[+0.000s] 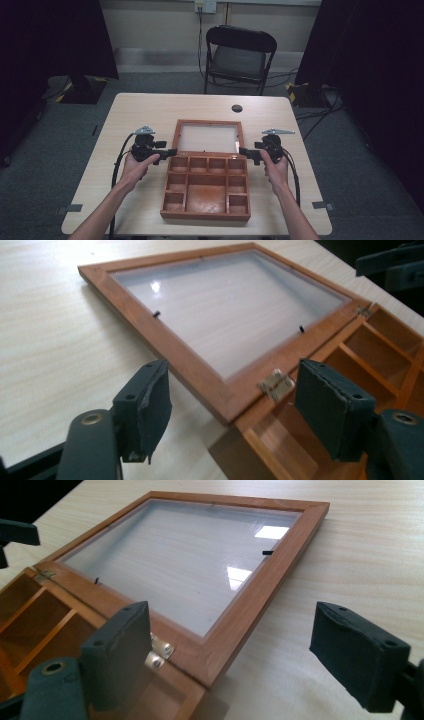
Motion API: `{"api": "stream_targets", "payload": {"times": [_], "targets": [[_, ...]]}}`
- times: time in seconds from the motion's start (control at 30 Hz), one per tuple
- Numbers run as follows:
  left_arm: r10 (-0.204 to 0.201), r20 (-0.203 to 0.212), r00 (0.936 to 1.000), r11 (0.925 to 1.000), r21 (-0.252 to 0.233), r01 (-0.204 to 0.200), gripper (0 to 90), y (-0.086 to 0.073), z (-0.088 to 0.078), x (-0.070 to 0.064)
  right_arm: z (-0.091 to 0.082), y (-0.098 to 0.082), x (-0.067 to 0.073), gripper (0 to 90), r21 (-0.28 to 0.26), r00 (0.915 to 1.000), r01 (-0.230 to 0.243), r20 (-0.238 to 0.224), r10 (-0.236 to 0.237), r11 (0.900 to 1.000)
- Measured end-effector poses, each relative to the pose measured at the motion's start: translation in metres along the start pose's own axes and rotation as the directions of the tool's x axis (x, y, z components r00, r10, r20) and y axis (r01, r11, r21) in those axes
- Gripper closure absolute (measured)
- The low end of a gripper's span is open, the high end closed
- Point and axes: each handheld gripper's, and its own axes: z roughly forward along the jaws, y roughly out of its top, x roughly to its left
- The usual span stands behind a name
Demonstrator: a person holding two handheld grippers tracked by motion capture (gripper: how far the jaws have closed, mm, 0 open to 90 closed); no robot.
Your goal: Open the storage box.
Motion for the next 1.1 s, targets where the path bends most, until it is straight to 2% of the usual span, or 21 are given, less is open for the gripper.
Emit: {"api": "stream_targets", "payload": {"times": [0.03, 0.2, 0.47, 0.53, 0.6, 0.7, 0.8, 0.9, 1.0, 1.1], "targets": [[-0.003, -0.003, 1.0, 1.0, 0.006, 0.003, 29.4, -0.001, -0.001, -0.001, -0.003, -0.002, 0.0, 15.4, -0.005, 1.0, 0.007, -0.005, -0.007, 1.0], [-0.007, -0.001, 1.0, 1.0, 0.004, 0.007, 25.8, -0.005, -0.012, -0.002, -0.019, -0.007, 0.002, 15.1, -0.026, 0.9996, 0.011, 0.028, -0.01, 1.0], [-0.005, -0.049, 0.9988, 0.9999, 0.015, 0.006, 22.1, -0.015, -0.033, 0.002, -0.046, -0.018, 0.001, 15.3, -0.024, 0.997, 0.021, 0.075, -0.019, 0.999], [-0.012, -0.049, 0.9987, 0.9997, 0.02, 0.013, 21.1, -0.018, -0.037, 0.003, -0.052, -0.022, -0.001, 16.1, -0.025, 0.9974, 0.016, 0.071, -0.014, 1.0], [-0.013, -0.046, 0.9988, 0.9994, 0.032, 0.015, 20.1, -0.022, -0.041, 0.006, -0.059, -0.027, -0.003, 17.2, -0.021, 0.9982, 0.036, 0.049, -0.035, 0.999], [-0.016, -0.064, 0.9978, 0.9989, 0.042, 0.019, 20.2, -0.028, -0.045, 0.009, -0.066, -0.033, -0.002, 16.9, -0.025, 0.9964, 0.043, 0.074, -0.041, 0.999], [-0.01, -0.081, 0.9967, 0.9985, 0.053, 0.014, 20.2, -0.034, -0.049, 0.01, -0.073, -0.041, -0.003, 15.4, -0.023, 0.9939, 0.03, 0.107, -0.028, 0.999], [-0.003, -0.094, 0.9956, 0.9977, 0.067, 0.01, 20.3, -0.041, -0.055, 0.011, -0.078, -0.048, -0.005, 15.2, -0.019, 0.9928, 0.02, 0.119, -0.018, 1.0], [-0.026, -0.104, 0.9942, 0.9984, 0.048, 0.031, 20.4, -0.051, -0.061, 0.011, -0.082, -0.057, -0.006, 15.2, -0.015, 0.9893, 0.013, 0.146, -0.011, 1.0], [-0.026, -0.123, 0.9921, 0.9973, 0.066, 0.034, 20.5, -0.055, -0.064, 0.014, -0.085, -0.067, -0.009, 15.2, 0.007, 0.9884, -0.008, 0.152, 0.007, 1.0]]}}
